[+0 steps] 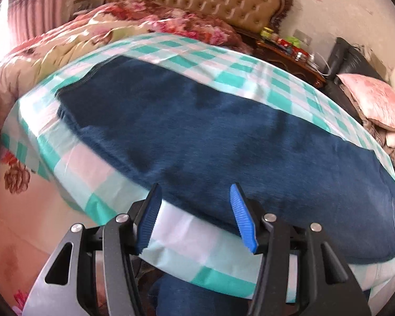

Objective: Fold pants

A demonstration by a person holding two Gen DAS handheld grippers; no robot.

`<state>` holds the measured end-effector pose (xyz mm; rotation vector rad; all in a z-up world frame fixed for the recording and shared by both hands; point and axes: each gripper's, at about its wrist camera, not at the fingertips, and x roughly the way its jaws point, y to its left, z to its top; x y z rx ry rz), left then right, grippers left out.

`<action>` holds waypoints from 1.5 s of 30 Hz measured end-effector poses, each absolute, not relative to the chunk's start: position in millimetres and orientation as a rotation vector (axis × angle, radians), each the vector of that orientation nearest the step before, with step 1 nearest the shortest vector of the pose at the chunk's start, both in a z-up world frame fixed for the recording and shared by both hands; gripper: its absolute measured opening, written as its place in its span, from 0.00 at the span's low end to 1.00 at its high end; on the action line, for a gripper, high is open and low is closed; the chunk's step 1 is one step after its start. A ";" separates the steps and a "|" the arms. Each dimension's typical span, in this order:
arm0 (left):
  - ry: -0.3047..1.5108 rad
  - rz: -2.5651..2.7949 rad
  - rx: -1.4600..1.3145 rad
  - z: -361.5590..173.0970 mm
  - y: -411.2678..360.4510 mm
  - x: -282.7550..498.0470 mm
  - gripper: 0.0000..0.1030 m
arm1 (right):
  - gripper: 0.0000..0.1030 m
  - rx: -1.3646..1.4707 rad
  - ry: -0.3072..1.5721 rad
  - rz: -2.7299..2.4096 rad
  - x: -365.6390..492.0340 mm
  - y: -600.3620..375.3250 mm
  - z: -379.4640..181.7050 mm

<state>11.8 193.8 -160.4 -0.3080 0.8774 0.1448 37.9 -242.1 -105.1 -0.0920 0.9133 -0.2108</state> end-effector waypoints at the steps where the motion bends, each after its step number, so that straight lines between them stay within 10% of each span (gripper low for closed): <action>1: 0.887 0.143 -0.307 -164.4 194.9 11.8 0.52 | 0.76 -0.122 0.899 -0.115 45.1 -209.2 -101.6; 17: 0.748 0.208 -0.607 -163.6 318.5 -27.9 0.40 | 0.40 -0.214 0.988 0.271 170.6 61.2 -158.8; 26: 0.757 0.152 -0.796 -168.7 391.9 7.4 0.39 | 0.45 -0.252 0.907 0.261 163.0 57.8 -166.0; 28: 0.767 0.121 -0.873 -176.4 400.2 13.2 0.39 | 0.72 -0.267 0.887 0.210 161.9 54.0 -166.9; 45: 0.742 0.052 -1.161 -195.4 436.3 35.7 0.16 | 0.77 -0.206 0.912 0.212 167.1 40.9 -168.8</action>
